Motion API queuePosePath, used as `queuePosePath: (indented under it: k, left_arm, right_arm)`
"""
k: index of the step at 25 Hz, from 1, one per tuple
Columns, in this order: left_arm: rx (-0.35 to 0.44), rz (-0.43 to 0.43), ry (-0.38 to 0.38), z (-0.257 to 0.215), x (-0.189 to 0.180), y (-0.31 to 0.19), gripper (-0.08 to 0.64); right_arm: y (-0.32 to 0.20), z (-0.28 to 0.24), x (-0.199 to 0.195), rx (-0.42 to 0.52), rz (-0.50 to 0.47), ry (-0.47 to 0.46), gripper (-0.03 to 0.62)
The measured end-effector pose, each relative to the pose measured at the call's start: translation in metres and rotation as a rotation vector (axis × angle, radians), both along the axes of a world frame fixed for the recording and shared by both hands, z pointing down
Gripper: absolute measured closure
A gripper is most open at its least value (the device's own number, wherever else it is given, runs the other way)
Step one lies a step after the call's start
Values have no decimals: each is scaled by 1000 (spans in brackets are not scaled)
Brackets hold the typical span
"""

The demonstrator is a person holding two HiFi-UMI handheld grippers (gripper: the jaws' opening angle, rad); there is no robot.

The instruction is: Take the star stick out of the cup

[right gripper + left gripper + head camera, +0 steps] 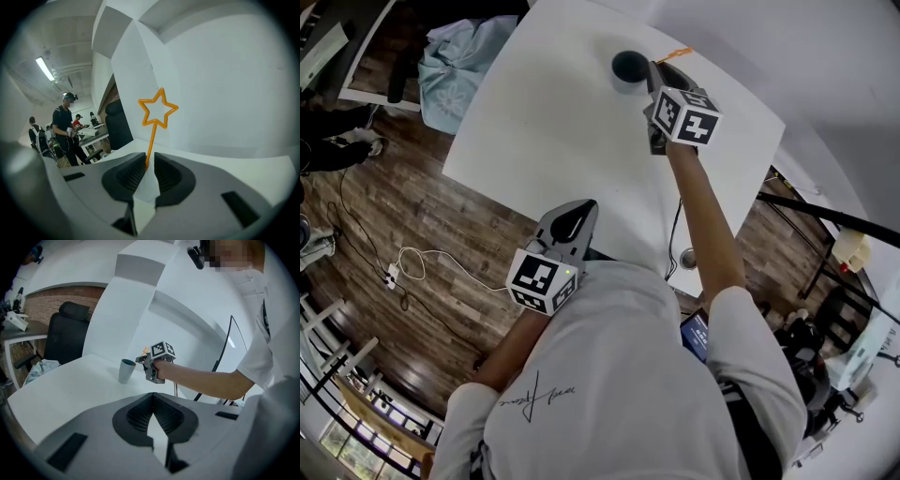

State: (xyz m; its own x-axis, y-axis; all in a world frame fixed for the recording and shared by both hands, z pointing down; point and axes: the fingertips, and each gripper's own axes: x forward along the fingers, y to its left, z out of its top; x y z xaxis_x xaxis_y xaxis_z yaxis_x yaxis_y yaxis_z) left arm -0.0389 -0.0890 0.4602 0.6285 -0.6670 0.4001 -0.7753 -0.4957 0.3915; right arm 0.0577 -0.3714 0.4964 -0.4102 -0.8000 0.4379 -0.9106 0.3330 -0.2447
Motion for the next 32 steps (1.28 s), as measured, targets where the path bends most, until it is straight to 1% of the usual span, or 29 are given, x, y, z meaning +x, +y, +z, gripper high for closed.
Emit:
queuePosePath:
  k: [9, 18, 32]
  left_arm:
    - [-11, 8, 13, 1, 3, -1, 552]
    - [-6, 5, 20, -2, 3, 1, 553]
    - [13, 1, 28, -7, 2, 5, 552]
  right_arm:
    - [1, -1, -2, 5, -8, 13, 555]
    - [4, -6, -3, -1, -26, 6, 566]
    - [14, -22, 2, 31, -29, 1, 568]
